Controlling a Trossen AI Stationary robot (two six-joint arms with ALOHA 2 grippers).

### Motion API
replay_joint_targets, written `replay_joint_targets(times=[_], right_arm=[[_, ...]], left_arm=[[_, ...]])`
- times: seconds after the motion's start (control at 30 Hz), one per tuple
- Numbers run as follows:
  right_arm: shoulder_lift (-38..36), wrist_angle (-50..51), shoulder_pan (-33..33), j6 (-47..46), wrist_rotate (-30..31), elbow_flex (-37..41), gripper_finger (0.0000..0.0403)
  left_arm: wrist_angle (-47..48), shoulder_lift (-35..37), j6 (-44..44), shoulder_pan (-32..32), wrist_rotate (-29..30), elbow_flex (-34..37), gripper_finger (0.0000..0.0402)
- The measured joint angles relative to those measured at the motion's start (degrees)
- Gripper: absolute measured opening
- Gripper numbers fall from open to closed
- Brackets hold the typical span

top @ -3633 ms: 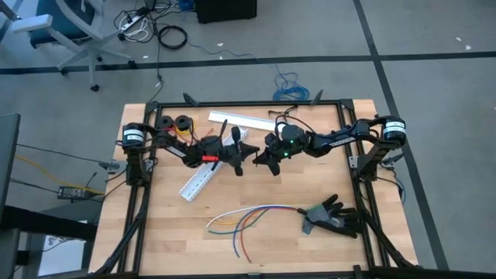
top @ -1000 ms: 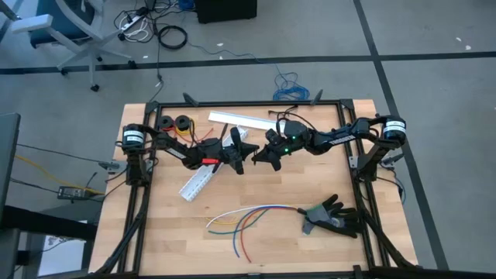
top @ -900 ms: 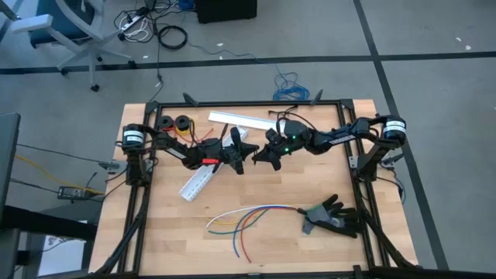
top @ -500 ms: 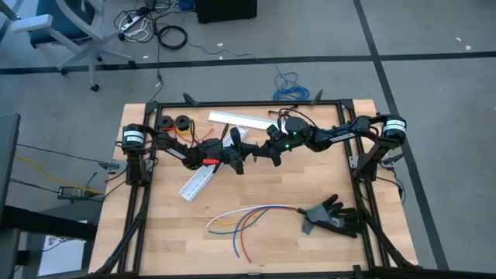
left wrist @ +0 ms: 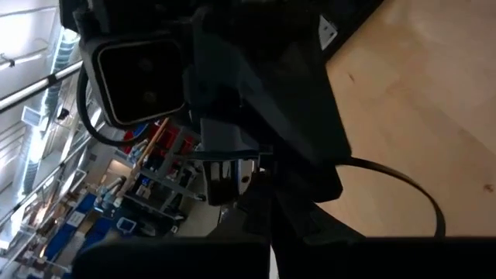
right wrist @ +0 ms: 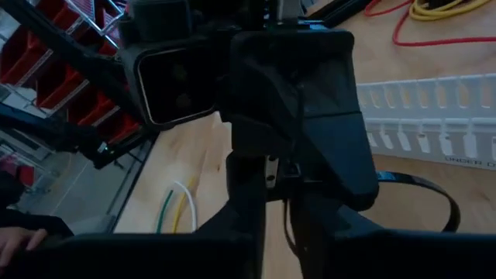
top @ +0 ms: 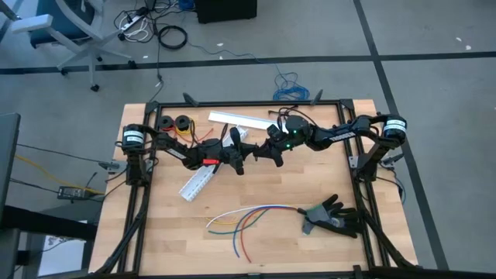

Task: Ziptie cables
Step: Wrap the black zip tie on the cables

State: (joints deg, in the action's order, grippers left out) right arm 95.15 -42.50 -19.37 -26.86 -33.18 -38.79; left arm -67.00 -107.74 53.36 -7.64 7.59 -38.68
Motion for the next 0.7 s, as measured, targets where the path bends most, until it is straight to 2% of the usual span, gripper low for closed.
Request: replay_joint_targets(times=[0.33,0.53,0.7], right_arm=[[0.0,2.9,-1.3,1.2,-4.0,0.0,0.0131],[0.1,6.8,-2.3,1.5,-4.5,0.0,0.0144],[-0.6,7.5,-3.8,1.5,-10.6,0.0,0.0143]], left_arm=[[-0.2,0.0,-3.6,0.0,-0.3,0.0,0.0001],[-0.9,0.4,-5.6,-0.1,-0.6,0.0,0.0001],[0.5,0.5,-5.7,-0.4,-0.3,0.6,0.0001]])
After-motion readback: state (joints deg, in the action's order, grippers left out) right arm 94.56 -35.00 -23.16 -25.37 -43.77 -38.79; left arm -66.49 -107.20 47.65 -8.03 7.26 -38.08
